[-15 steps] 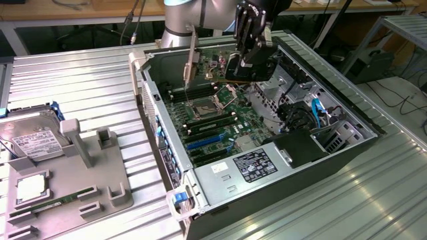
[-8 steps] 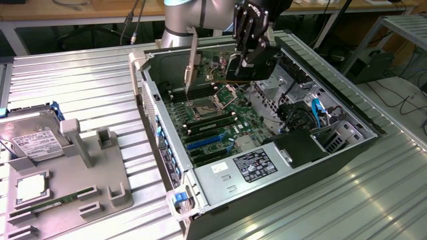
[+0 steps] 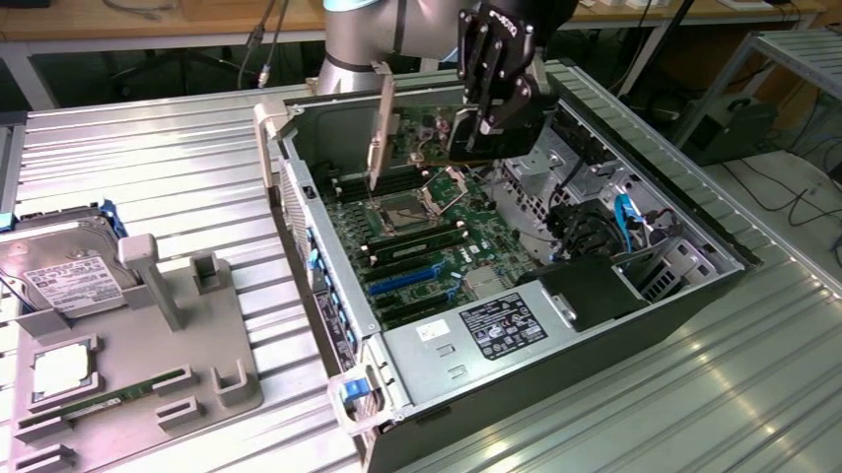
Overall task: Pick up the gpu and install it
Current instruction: 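Insert the gpu into the slot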
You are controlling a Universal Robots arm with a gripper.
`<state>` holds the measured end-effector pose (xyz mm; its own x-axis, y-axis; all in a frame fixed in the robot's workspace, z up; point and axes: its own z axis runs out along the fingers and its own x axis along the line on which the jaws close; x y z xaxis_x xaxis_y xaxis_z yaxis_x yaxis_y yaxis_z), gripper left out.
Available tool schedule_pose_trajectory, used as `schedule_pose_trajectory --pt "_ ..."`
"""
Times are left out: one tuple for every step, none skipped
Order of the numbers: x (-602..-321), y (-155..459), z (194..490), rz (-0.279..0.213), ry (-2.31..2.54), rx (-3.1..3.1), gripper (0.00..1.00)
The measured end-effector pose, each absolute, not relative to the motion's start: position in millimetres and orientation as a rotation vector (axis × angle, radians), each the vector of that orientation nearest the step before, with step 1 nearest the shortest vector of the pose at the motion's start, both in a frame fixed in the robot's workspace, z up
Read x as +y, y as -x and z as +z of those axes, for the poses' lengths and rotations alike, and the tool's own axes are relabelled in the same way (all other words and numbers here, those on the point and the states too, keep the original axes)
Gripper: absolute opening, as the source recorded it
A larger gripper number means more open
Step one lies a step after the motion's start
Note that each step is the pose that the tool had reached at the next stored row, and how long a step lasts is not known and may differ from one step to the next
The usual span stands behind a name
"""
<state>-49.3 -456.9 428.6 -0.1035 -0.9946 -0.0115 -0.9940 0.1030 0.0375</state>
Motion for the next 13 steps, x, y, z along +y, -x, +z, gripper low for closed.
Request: schedule_pose_trajectory --pt "-456.9 49.3 427.8 -0.052 -2.094 -2.323 0.28" --pt "-456.9 49.4 426.6 -0.047 -2.096 -2.325 0.28" --pt "-455.7 49.4 425.0 -0.047 -2.097 -2.325 0.28" --pt "-454.3 49.4 423.4 -0.047 -2.097 -2.324 0.28" --pt "-451.0 49.4 421.2 -0.047 -2.1 -2.322 0.28" --pt "-447.4 49.4 418.9 -0.046 -2.108 -2.316 0.28" --pt "-445.7 49.4 417.3 -0.045 -2.122 -2.303 0.28" --pt "-444.9 49.4 416.0 -0.044 -2.137 -2.289 0.28" --pt "-444.6 49.3 414.3 -0.044 -2.152 -2.275 0.28" --pt "-444.1 49.4 412.8 -0.043 -2.165 -2.263 0.28" --pt "-443.3 49.4 410.7 -0.043 -2.177 -2.251 0.28" --pt "-443.0 49.3 409.0 -0.043 -2.182 -2.246 0.28" --pt "-442.7 49.2 406.9 -0.043 -2.182 -2.246 0.28"
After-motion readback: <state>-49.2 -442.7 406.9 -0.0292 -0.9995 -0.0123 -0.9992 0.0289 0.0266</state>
